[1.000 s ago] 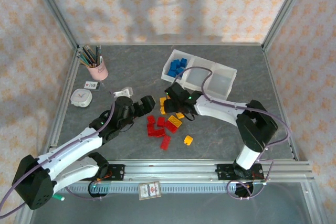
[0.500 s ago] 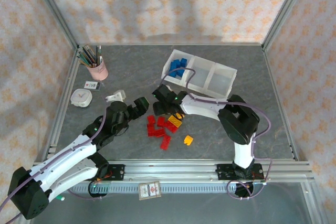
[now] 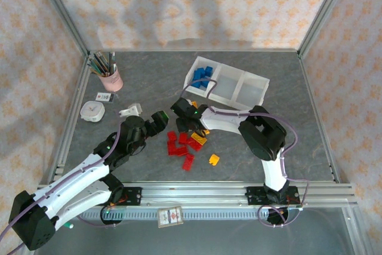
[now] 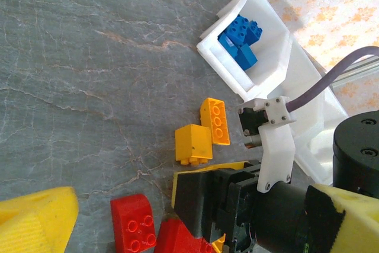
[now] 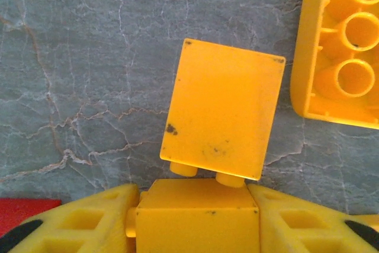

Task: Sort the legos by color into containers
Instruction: Pick up the lego from the center of the table, then place the lego in the container.

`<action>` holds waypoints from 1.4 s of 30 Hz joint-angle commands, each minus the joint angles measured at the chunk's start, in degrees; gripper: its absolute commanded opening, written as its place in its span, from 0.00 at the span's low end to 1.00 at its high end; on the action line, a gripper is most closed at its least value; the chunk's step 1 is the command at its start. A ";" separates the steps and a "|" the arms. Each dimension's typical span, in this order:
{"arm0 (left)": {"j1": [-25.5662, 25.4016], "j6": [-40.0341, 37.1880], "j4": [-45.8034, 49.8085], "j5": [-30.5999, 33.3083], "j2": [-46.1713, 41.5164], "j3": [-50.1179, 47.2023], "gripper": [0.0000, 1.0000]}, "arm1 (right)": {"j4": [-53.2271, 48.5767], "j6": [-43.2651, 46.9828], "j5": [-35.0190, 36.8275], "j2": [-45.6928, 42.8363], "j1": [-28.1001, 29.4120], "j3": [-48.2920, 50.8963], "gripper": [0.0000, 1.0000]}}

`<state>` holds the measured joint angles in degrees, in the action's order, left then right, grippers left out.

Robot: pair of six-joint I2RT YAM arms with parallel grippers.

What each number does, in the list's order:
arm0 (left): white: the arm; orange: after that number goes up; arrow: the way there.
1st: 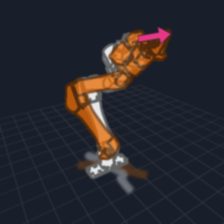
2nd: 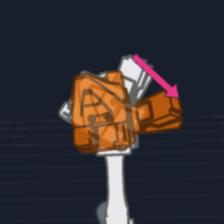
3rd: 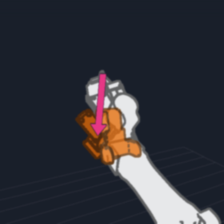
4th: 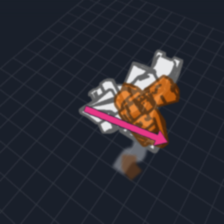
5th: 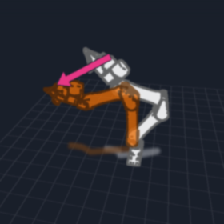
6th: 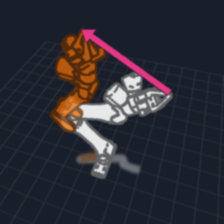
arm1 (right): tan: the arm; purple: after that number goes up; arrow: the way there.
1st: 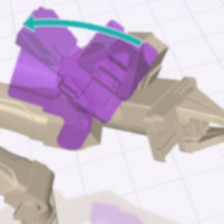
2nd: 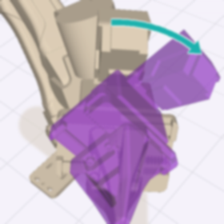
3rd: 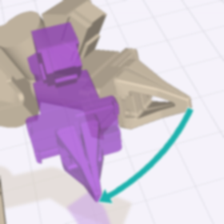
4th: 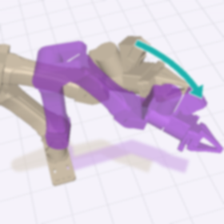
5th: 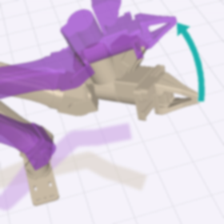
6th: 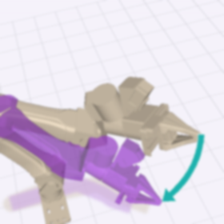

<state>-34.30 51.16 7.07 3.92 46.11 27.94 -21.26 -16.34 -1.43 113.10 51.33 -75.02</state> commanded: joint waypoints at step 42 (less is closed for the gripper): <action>0.90 -9.67 -7.84 -8.49 26.53 18.61 0.99 | -3.59 2.38 5.00 8.55 -31.81 -24.26 0.38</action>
<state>-34.00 42.92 1.41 -4.08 72.20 44.56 -24.99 -15.31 0.78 120.29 20.16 -96.16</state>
